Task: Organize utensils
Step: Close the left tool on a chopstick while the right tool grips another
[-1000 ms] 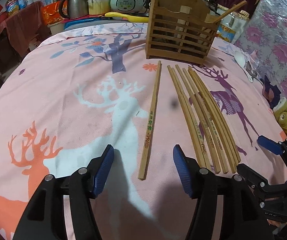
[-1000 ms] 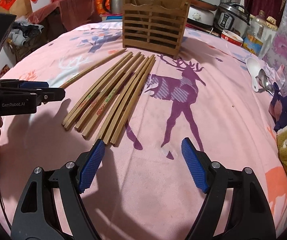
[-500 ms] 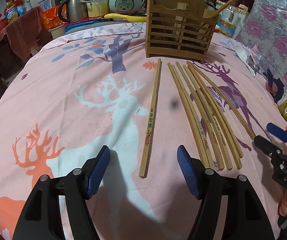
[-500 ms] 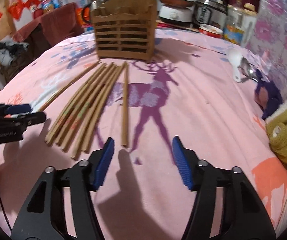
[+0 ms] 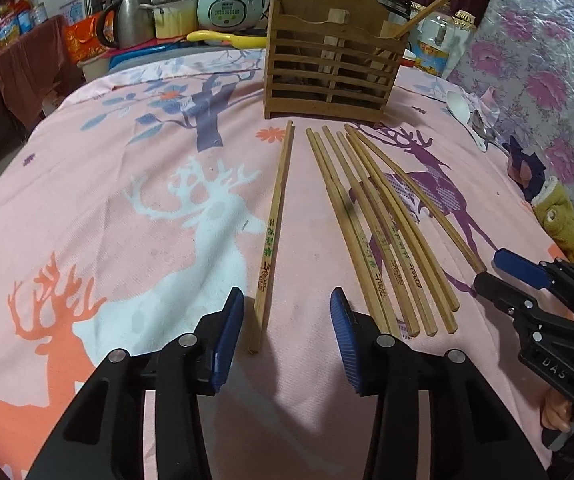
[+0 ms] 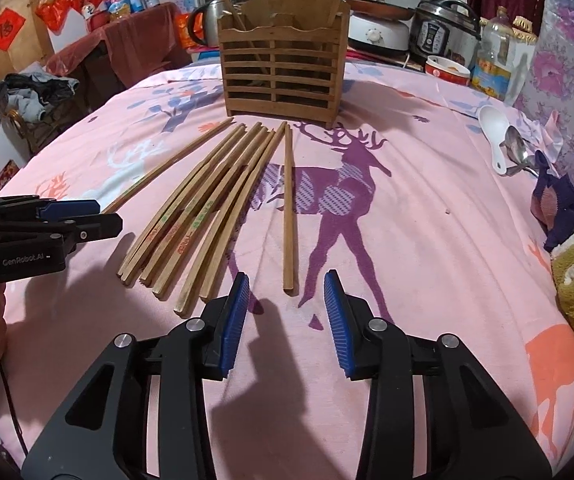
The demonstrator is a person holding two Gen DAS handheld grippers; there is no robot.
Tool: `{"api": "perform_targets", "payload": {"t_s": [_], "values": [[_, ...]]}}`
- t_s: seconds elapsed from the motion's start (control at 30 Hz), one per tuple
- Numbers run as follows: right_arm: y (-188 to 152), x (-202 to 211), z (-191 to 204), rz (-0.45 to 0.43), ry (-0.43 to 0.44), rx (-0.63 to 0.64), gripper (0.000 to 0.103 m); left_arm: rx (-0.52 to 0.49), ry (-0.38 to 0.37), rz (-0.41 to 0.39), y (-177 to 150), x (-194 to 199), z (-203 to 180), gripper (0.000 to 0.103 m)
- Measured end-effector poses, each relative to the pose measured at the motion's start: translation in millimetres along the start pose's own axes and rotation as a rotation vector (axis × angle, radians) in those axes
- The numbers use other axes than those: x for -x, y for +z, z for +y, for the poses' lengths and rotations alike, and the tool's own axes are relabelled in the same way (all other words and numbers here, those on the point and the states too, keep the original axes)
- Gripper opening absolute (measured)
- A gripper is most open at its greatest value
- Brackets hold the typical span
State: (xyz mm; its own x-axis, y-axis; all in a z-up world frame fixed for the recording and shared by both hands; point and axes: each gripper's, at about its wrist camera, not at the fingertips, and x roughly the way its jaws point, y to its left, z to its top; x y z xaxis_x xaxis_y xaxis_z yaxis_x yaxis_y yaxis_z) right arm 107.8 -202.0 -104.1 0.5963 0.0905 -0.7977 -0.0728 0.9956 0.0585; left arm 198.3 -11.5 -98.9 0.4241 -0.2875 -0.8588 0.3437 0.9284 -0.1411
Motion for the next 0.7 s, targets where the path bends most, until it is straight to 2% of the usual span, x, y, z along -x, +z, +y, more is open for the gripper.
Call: {"api": "perform_targets", "payload": {"t_s": [0.1,0.27,0.4,0.5,0.57,0.63,0.67,0.7], "values": [[0.1,-2.3,-0.6,0.011,0.01,-0.005,0.04,-0.008,0.006,0.003,-0.6,-1.5,-1.1,0.043],[0.0,-8.9,-4.9,0.041,0.037,-0.032,0.04,-0.042,0.035,-0.001,-2.8,-1.8,-5.6,0.024],[-0.2,-12.4,-5.6,0.056,0.045,-0.039,0.039,-0.023,0.026,0.002,-2.4,-2.1,-4.1,0.022],[-0.4,-13.0,-6.7,0.06,0.046,-0.044,0.029,-0.023,0.027,0.002,-1.9,-2.1,-3.5,0.022],[-0.6,-13.0,-7.5,0.059,0.049,-0.048,0.014,-0.025,0.028,0.001,-2.0,-2.0,-2.8,0.022],[-0.8,-12.8,-7.8,0.06,0.057,-0.05,0.007,-0.03,0.031,-0.001,-2.2,-1.9,-3.6,0.022],[-1.0,-12.4,-6.8,0.059,0.058,-0.045,0.006,-0.033,0.033,-0.002,-2.3,-1.5,-3.8,0.02],[-1.2,-11.9,-5.6,0.058,0.052,-0.04,0.006,-0.035,0.032,-0.003,-2.5,-1.2,-4.0,0.012]]}}
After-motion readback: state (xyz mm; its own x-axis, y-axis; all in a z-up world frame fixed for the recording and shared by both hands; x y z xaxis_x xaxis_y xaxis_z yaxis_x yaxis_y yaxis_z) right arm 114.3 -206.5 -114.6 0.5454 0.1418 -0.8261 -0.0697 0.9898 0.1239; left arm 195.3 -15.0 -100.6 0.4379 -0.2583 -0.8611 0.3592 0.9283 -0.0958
